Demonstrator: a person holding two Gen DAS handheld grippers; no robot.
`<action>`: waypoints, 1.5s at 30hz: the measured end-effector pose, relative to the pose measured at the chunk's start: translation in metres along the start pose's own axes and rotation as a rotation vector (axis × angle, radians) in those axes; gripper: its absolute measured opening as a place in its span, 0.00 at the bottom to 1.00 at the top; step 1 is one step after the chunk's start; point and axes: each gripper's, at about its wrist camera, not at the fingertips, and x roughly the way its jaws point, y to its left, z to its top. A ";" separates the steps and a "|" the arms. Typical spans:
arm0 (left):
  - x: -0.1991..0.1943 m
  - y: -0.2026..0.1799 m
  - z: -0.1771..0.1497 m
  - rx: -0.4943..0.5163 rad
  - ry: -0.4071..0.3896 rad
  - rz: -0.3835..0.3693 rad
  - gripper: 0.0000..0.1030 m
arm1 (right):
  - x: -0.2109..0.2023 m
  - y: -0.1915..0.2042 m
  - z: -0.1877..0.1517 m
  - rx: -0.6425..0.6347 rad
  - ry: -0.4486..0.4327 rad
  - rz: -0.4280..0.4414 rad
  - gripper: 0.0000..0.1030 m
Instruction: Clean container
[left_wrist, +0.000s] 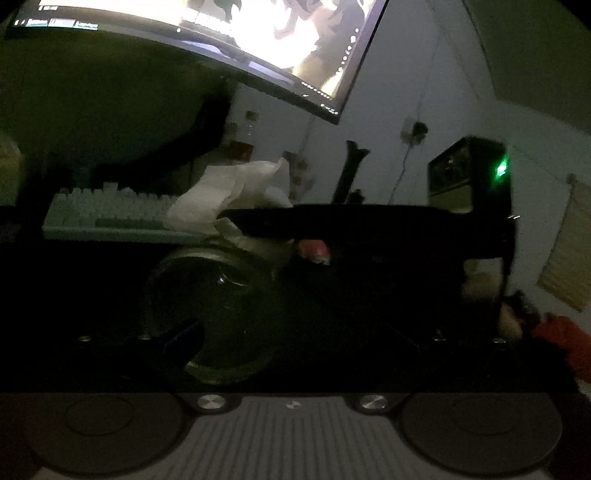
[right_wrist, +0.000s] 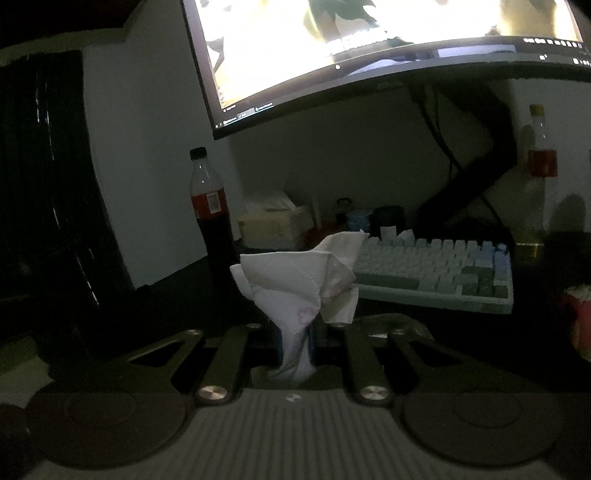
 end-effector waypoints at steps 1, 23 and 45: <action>0.004 -0.001 -0.001 0.000 -0.006 0.027 1.00 | -0.001 -0.001 0.000 0.008 0.000 0.003 0.14; 0.027 0.020 -0.026 0.216 0.013 -0.345 0.15 | -0.070 0.001 -0.012 0.021 -0.152 -0.009 0.14; 0.031 0.004 -0.040 0.183 -0.051 -0.106 0.42 | -0.068 0.022 -0.047 0.043 -0.166 -0.163 0.13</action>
